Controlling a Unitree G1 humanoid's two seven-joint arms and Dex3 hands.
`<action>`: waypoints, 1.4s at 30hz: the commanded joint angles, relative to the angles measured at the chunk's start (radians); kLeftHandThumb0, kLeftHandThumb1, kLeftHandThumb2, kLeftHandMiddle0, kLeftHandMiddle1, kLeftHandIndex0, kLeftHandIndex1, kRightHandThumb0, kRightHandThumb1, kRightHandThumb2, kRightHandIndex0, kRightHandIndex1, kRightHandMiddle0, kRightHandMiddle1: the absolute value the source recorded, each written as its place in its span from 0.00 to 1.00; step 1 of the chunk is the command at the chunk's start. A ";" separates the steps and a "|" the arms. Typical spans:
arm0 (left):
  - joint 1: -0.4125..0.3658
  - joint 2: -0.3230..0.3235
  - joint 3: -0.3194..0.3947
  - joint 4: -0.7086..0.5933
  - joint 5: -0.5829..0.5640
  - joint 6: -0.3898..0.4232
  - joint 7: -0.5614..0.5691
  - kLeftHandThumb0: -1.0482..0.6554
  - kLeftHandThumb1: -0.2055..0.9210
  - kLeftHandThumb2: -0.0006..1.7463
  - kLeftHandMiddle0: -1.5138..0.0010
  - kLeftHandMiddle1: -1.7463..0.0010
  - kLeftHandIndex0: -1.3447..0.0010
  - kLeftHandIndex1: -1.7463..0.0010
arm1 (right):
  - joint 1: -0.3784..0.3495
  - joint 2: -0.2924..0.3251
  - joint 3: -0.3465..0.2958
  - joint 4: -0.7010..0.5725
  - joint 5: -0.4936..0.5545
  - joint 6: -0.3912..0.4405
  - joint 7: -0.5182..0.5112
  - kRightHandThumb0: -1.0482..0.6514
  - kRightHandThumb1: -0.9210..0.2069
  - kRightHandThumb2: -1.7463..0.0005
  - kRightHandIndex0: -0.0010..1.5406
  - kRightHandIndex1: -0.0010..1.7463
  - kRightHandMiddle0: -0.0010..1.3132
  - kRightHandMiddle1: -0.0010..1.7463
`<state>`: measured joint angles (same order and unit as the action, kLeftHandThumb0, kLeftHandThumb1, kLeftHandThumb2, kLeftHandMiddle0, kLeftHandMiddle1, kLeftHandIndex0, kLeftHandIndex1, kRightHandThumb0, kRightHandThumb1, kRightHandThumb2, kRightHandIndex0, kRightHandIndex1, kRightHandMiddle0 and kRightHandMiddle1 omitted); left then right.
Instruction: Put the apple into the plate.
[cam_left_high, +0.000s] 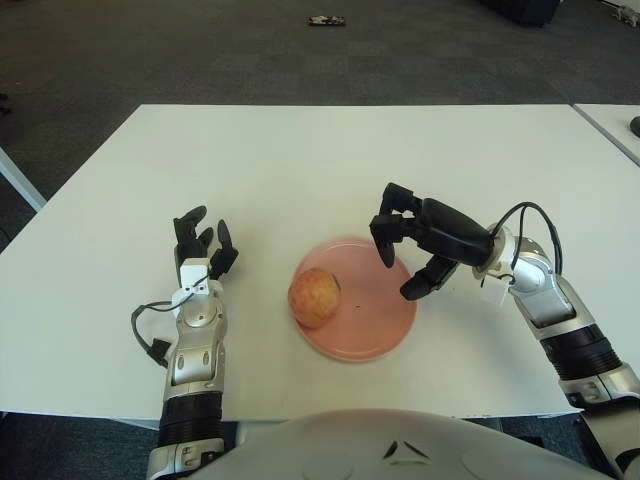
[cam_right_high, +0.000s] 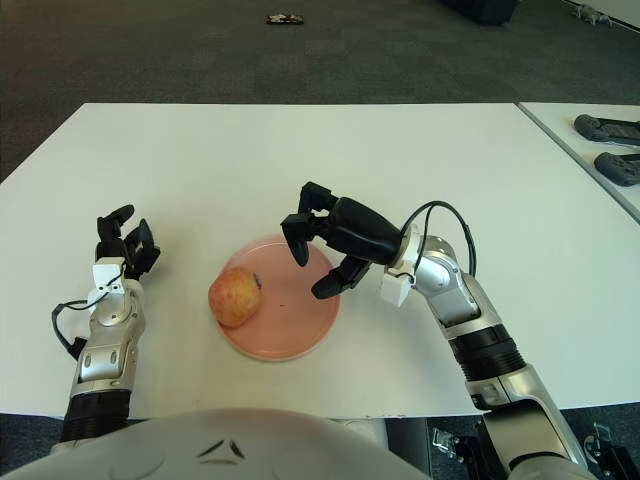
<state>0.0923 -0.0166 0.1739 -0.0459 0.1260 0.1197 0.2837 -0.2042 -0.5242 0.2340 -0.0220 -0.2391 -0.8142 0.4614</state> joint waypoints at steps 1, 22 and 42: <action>-0.005 0.008 -0.002 -0.010 0.002 0.003 -0.004 0.21 1.00 0.44 0.76 0.79 1.00 0.41 | 0.011 -0.019 0.003 0.015 -0.028 -0.022 0.001 0.37 0.37 0.38 0.61 1.00 0.36 1.00; -0.004 0.020 0.002 -0.010 0.000 0.001 -0.018 0.21 1.00 0.44 0.78 0.79 1.00 0.42 | -0.085 -0.027 -0.052 0.058 0.035 0.123 0.023 0.36 0.39 0.37 0.61 1.00 0.37 1.00; -0.003 0.033 0.006 -0.002 0.001 0.001 -0.022 0.20 1.00 0.45 0.77 0.79 1.00 0.42 | -0.142 0.255 -0.165 0.076 0.088 0.250 -0.275 0.34 0.52 0.26 0.76 1.00 0.45 1.00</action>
<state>0.0924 0.0068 0.1771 -0.0473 0.1255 0.1198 0.2660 -0.3300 -0.2929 0.0959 0.0448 -0.1850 -0.5862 0.2181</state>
